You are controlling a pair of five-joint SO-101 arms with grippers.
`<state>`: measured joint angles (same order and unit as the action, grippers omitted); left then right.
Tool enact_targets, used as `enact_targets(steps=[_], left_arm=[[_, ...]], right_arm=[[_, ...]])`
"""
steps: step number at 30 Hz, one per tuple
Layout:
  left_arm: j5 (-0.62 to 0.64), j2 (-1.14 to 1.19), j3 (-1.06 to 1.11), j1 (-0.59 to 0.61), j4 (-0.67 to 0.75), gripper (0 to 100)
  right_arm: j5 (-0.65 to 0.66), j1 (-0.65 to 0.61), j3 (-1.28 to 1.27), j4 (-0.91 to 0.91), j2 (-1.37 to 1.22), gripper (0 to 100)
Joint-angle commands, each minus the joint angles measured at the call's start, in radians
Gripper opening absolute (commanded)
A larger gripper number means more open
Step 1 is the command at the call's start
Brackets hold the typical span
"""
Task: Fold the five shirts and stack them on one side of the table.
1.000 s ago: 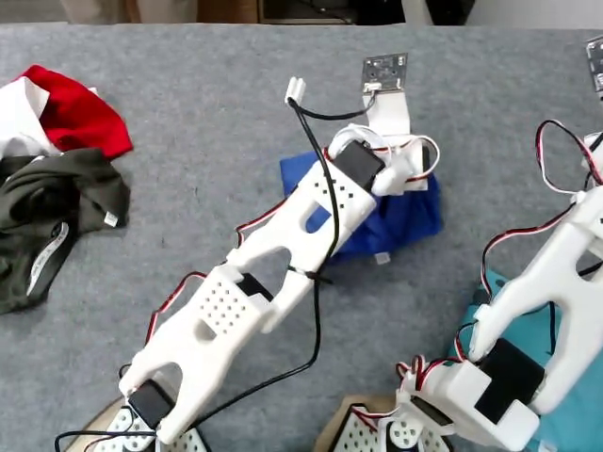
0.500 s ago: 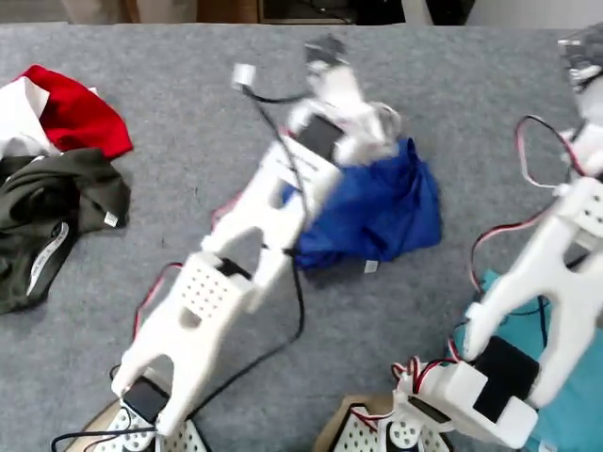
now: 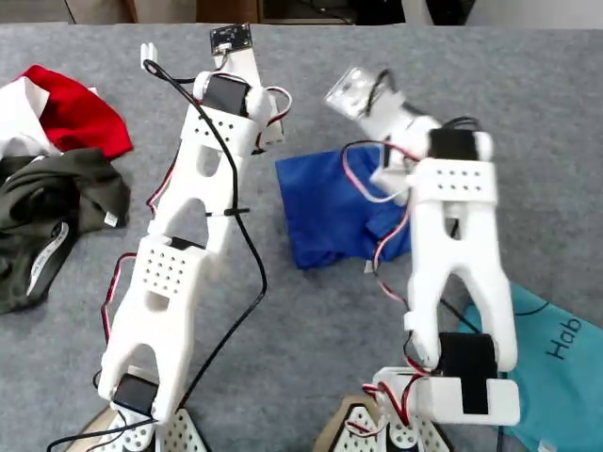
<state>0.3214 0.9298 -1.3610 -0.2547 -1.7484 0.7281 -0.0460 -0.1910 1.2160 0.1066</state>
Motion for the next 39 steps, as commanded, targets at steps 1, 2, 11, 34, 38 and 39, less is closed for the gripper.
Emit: enact_targets(steps=[1,2,11,34,38,39], left_arm=[[-0.040,-0.090,0.037,0.021,-0.014,2],[-0.057,-0.105,0.069,0.023,-0.014,2],[-0.081,-0.352,0.542,0.008,-0.011,2],[-0.149,-0.905,1.576,-0.183,0.506,2],[-0.147,-0.917,1.599,-0.176,0.534,2],[-0.146,-0.921,1.599,-0.184,0.534,2]], right_arm=[[0.002,-0.048,-0.058,-0.003,0.051,0.5],[0.002,-0.056,-0.074,-0.005,0.045,0.5],[-0.038,-0.058,-0.039,-0.017,-0.214,0.5],[0.164,0.369,0.018,0.012,-0.278,0.5],[0.175,0.394,0.140,0.017,-0.278,0.5],[0.175,0.394,0.183,0.034,-0.278,0.5]])
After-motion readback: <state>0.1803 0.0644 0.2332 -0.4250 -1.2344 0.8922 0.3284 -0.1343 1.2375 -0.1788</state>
